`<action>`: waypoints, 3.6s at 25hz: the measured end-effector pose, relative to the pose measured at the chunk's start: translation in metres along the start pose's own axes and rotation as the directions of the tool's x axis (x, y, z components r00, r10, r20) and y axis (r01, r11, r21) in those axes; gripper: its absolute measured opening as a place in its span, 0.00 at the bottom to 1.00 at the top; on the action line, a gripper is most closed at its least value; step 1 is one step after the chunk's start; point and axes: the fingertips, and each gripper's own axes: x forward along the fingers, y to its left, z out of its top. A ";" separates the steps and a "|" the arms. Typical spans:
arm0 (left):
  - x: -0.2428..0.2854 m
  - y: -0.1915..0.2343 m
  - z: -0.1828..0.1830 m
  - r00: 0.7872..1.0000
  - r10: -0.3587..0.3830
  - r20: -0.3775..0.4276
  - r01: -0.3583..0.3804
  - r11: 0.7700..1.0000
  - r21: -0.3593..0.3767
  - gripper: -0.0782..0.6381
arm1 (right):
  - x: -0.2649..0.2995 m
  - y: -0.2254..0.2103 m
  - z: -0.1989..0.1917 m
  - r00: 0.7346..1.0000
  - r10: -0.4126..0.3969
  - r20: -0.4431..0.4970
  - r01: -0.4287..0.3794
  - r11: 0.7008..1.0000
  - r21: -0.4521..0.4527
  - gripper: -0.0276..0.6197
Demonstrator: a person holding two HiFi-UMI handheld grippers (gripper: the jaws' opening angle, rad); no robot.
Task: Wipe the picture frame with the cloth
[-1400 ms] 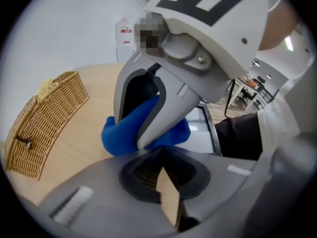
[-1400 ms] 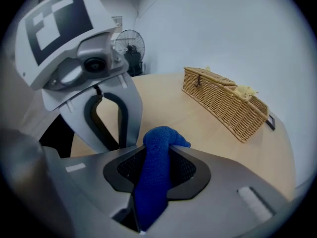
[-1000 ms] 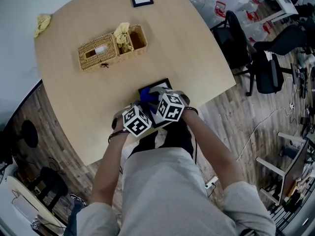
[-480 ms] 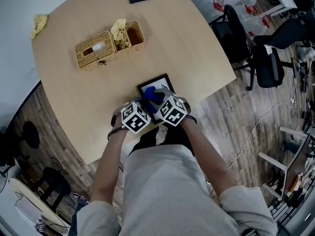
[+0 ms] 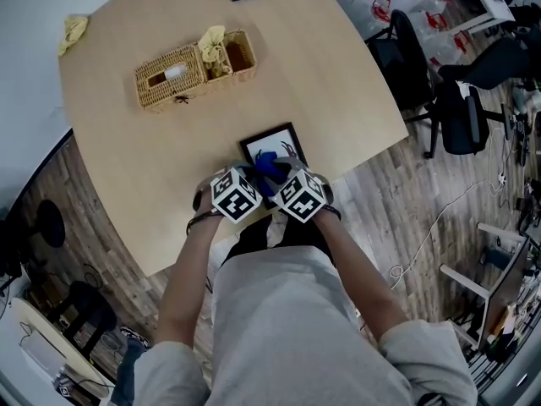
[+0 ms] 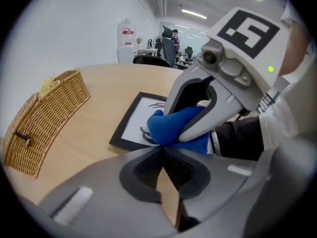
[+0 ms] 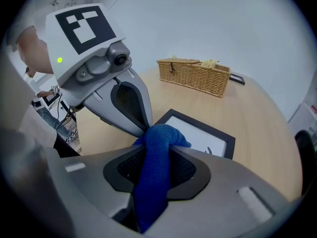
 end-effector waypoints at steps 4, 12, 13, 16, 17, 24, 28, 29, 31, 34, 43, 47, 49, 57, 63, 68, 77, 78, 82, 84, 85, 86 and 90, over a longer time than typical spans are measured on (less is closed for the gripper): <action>-0.001 0.000 -0.001 1.000 0.010 0.000 -0.010 1.000 -0.002 0.18 | -0.002 0.006 -0.004 1.000 -0.009 -0.007 0.010 1.000 0.012 0.22; -0.002 0.000 0.000 1.000 0.007 0.017 -0.006 1.000 -0.017 0.18 | -0.008 0.020 -0.014 0.999 0.020 -0.047 -0.018 0.999 0.040 0.22; -0.002 0.000 -0.001 1.000 0.005 0.017 -0.005 1.000 -0.017 0.18 | -0.008 0.023 -0.014 0.998 0.022 -0.055 -0.021 0.999 0.035 0.22; -0.002 0.000 -0.001 1.000 0.004 0.020 -0.004 1.000 -0.016 0.18 | -0.009 0.030 -0.015 0.998 0.019 -0.063 -0.018 1.000 0.017 0.22; -0.002 0.000 0.000 1.000 0.004 0.020 -0.004 1.000 -0.014 0.18 | -0.009 0.031 -0.016 0.998 0.017 -0.061 -0.017 1.000 0.012 0.22; -0.002 -0.001 0.001 1.000 0.005 0.022 -0.005 1.000 -0.008 0.18 | -0.014 0.042 -0.022 0.997 0.031 -0.072 -0.037 0.996 -0.086 0.22; -0.002 0.000 -0.001 1.000 0.001 0.024 -0.001 1.000 -0.008 0.18 | -0.013 0.047 -0.025 0.995 0.041 -0.094 -0.051 0.993 -0.107 0.22; -0.002 0.002 -0.001 1.000 0.002 0.028 -0.002 1.000 -0.009 0.18 | -0.013 0.047 -0.025 0.994 0.041 -0.105 -0.054 0.991 -0.122 0.22; -0.001 0.003 -0.001 0.999 0.004 0.033 -0.003 1.000 -0.013 0.18 | -0.013 0.049 -0.026 0.991 0.044 -0.128 -0.064 0.986 -0.153 0.22; -0.003 0.000 -0.001 1.000 0.002 0.030 -0.002 1.000 -0.022 0.18 | -0.017 0.055 -0.032 0.989 0.053 -0.139 -0.076 0.983 -0.168 0.22; 0.000 -0.002 -0.001 0.999 0.038 -0.005 -0.038 0.999 -0.008 0.18 | -0.022 0.057 -0.039 0.988 0.066 -0.137 -0.086 0.985 -0.150 0.22; 0.000 0.001 -0.004 0.997 0.072 -0.034 -0.073 0.997 -0.023 0.18 | -0.026 0.059 -0.045 0.986 0.086 -0.145 -0.104 0.987 -0.121 0.22; 0.000 0.002 -0.005 0.995 0.091 -0.050 -0.093 0.995 -0.042 0.18 | -0.030 0.056 -0.050 0.986 0.089 -0.138 -0.102 0.991 -0.088 0.22; 0.001 0.003 -0.003 0.982 0.166 -0.086 -0.175 0.979 -0.104 0.18 | -0.055 0.021 -0.074 0.991 -0.012 -0.134 0.017 0.999 0.041 0.22; -0.005 0.005 -0.002 0.971 0.232 -0.056 -0.238 0.952 -0.194 0.18 | -0.089 -0.017 -0.098 0.980 -0.159 -0.124 0.177 0.973 0.151 0.22; -0.022 -0.015 0.009 0.958 0.285 -0.034 -0.286 0.935 -0.210 0.18 | -0.118 -0.018 -0.102 0.976 -0.205 -0.077 0.216 0.960 0.181 0.22; -0.075 -0.066 0.024 0.923 0.377 0.080 -0.322 0.868 -0.377 0.18 | -0.142 0.000 -0.084 0.967 -0.219 0.131 0.180 0.950 0.253 0.22; -0.079 -0.072 0.024 0.917 0.388 0.090 -0.326 0.862 -0.388 0.18 | -0.147 0.001 -0.081 0.963 -0.223 0.150 0.181 0.950 0.254 0.22; -0.093 -0.091 0.016 0.890 0.438 0.123 -0.350 0.832 -0.430 0.18 | -0.164 0.006 -0.072 0.944 -0.229 0.237 0.164 0.950 0.266 0.22; -0.096 -0.105 0.016 0.883 0.447 0.140 -0.347 0.825 -0.447 0.18 | -0.170 0.010 -0.072 0.935 -0.226 0.275 0.145 0.947 0.285 0.22; -0.097 -0.112 0.017 0.880 0.450 0.151 -0.344 0.824 -0.449 0.18 | -0.173 0.013 -0.071 0.930 -0.221 0.294 0.133 0.947 0.291 0.22; -0.098 -0.119 0.019 0.877 0.453 0.161 -0.342 0.823 -0.453 0.18 | -0.177 0.016 -0.070 0.925 -0.215 0.314 0.121 0.948 0.294 0.22; -0.105 -0.147 0.022 0.858 0.468 0.214 -0.311 0.803 -0.509 0.18 | -0.196 0.030 -0.074 0.904 -0.202 0.376 0.092 0.953 0.289 0.22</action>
